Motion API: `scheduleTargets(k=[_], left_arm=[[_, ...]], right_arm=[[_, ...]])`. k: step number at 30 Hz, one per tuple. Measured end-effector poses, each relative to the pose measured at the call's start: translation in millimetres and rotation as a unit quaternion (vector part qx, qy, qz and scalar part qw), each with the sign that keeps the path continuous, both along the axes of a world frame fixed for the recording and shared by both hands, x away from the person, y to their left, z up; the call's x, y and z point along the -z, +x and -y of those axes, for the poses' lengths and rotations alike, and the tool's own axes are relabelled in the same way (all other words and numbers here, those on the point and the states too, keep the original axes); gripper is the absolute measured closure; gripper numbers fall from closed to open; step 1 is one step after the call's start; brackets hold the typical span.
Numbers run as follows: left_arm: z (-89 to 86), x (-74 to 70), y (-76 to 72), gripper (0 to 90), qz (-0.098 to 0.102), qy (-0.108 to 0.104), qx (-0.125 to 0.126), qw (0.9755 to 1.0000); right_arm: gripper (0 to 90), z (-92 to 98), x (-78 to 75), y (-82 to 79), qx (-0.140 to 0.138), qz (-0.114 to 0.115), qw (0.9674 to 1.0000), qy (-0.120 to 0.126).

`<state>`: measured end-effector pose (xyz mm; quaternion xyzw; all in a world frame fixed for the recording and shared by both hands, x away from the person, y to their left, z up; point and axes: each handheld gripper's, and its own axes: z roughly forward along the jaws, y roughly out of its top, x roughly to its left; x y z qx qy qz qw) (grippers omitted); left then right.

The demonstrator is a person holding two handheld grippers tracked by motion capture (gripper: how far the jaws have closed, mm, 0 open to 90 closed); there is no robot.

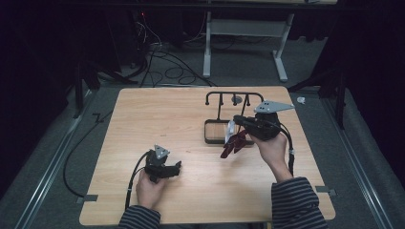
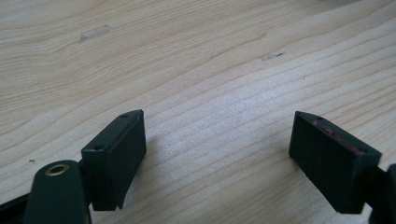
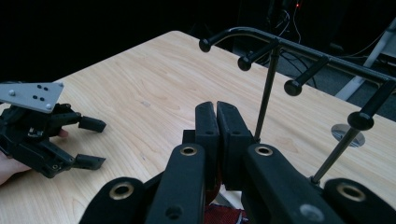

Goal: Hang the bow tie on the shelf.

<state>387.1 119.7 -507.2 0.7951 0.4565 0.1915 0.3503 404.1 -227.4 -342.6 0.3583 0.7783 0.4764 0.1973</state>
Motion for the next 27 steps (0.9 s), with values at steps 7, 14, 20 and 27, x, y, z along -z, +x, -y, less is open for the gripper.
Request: scheduleTargets(k=[7, 14, 20, 27], left_arm=[[0.0, 0.0, 0.0, 19.2, 0.0, 0.0, 0.0, 1.0], [0.0, 0.0, 0.0, 19.2, 0.0, 0.0, 0.0, 1.0], [0.0, 0.0, 0.0, 19.2, 0.0, 0.0, 0.0, 1.0], [0.0, 0.0, 0.0, 19.2, 0.0, 0.0, 0.0, 1.0]], right_arm=[[89.6, -2.8, -2.6, 3.7, 0.001, 0.0, 1.0, -0.001], [89.6, -7.2, -8.4, 11.5, 0.004, 0.002, 1.0, -0.006], [89.6, -8.9, -12.4, 20.1, 0.008, 0.004, 0.9999, -0.008], [89.6, -13.4, -17.6, 29.2, 0.01, 0.007, 0.9999, -0.009]])
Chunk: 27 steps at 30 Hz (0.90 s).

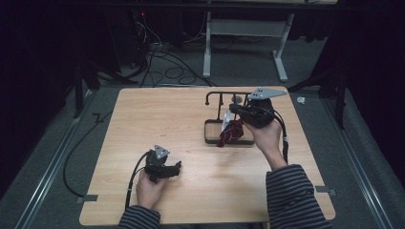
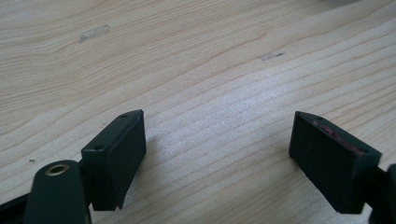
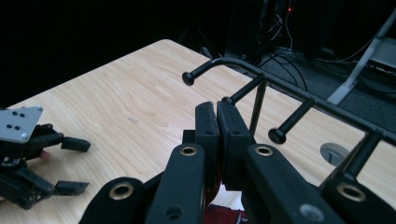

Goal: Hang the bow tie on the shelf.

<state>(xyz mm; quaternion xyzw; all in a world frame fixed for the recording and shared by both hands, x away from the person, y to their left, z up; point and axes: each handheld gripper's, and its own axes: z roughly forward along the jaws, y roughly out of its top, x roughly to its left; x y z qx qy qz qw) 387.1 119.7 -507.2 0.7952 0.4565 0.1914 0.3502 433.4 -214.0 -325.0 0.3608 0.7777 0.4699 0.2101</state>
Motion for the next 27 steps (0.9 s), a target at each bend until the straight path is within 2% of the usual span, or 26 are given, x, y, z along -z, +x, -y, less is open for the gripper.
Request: scheduleTargets(k=[14, 24, 27], left_arm=[[-0.1, 0.0, 0.1, 19.2, 0.0, 0.001, 0.0, 1.0], [-0.1, 0.0, 0.1, 19.2, 0.0, 0.0, 0.0, 1.0], [0.0, 0.0, 0.0, 19.2, 0.0, 0.0, 0.0, 1.0]], right_arm=[[89.5, -5.0, -4.5, 19.3, 0.016, -0.005, 0.9998, -0.008], [89.4, 5.6, -4.3, 34.5, 0.037, -0.012, 0.9992, -0.008], [89.4, 10.0, -1.6, 40.3, 0.051, -0.018, 0.9985, -0.012]])
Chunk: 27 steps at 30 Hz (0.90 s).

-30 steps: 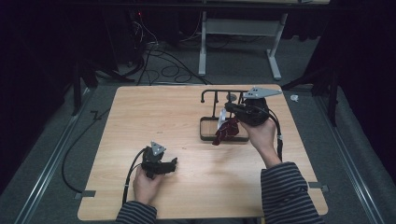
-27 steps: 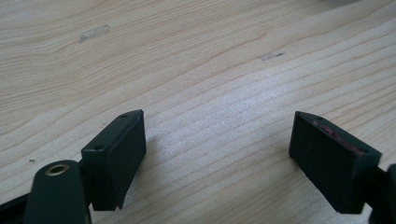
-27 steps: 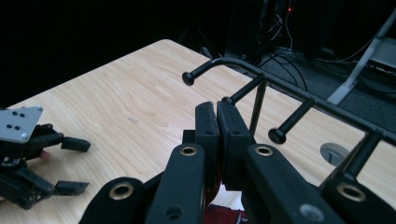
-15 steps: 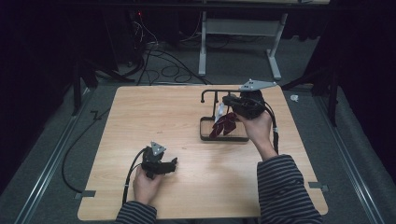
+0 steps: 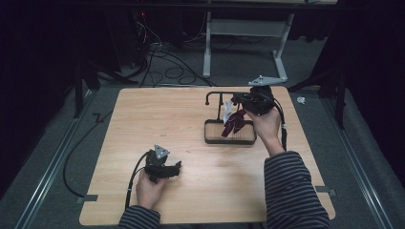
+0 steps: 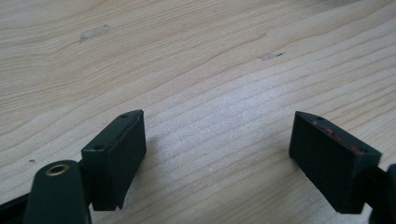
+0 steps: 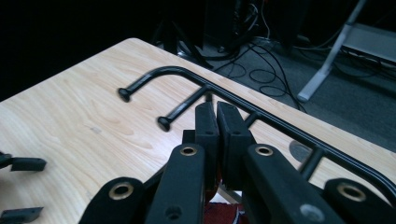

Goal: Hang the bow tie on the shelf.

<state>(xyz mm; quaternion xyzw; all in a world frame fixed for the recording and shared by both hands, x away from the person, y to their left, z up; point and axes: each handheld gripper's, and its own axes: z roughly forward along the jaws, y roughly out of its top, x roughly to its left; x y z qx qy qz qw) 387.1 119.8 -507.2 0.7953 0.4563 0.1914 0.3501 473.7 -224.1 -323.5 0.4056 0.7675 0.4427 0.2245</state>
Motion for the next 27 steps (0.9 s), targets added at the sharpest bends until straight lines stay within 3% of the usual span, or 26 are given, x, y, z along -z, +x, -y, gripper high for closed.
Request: scheduleTargets(k=[12, 27], left_arm=[[0.0, 0.0, 0.0, 19.2, 0.0, 0.0, 0.0, 1.0], [0.0, -0.1, 0.0, 19.2, -0.001, 0.001, 0.0, 1.0]], right_arm=[[88.0, 5.3, 8.6, 11.2, 0.025, -0.012, 0.9996, 0.001], [80.7, 6.4, 6.4, 7.2, 0.025, -0.009, 0.9996, 0.0]])
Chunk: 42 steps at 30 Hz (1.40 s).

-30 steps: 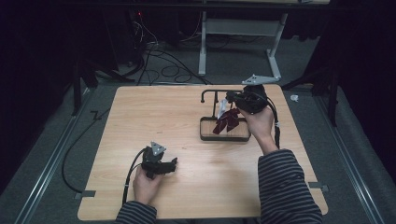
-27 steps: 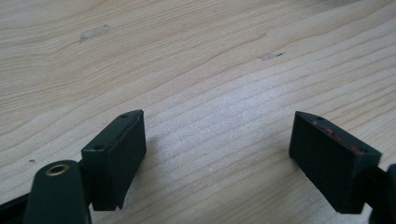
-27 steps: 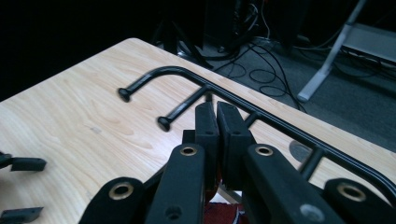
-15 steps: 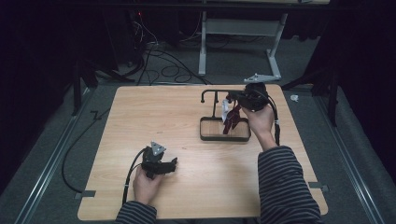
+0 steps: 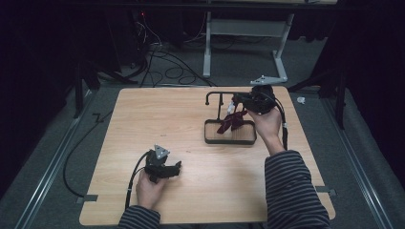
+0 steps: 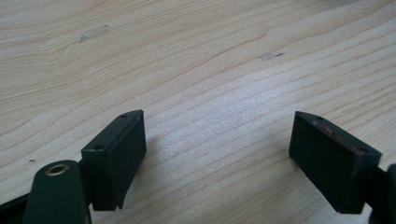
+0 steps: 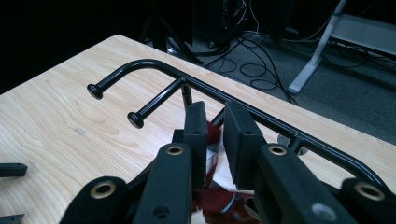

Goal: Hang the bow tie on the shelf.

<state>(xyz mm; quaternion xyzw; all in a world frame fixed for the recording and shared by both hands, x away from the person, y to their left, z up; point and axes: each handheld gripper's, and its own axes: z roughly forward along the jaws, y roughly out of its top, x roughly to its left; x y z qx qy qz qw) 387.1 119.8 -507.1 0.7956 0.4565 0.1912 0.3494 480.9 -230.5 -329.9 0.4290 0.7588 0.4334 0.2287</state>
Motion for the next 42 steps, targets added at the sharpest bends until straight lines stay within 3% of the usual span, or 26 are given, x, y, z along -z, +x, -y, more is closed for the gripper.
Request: scheduleTargets(k=[14, 23, 42], left_arm=[[0.0, 0.0, 0.0, 19.2, 0.0, -0.001, 0.0, 1.0], [0.2, 0.1, -0.3, 19.5, 0.001, -0.001, 0.0, 1.0], [0.2, 0.1, -0.3, 19.5, 0.001, -0.001, 0.0, 1.0]], right_arm=[[75.3, 4.4, 0.1, -9.6, -0.003, 0.009, 1.0, -0.001], [67.6, 13.9, 5.8, -20.7, 0.002, 0.007, 0.9999, 0.013], [65.0, 25.1, 4.5, -39.9, -0.005, 0.02, 0.9993, 0.03]])
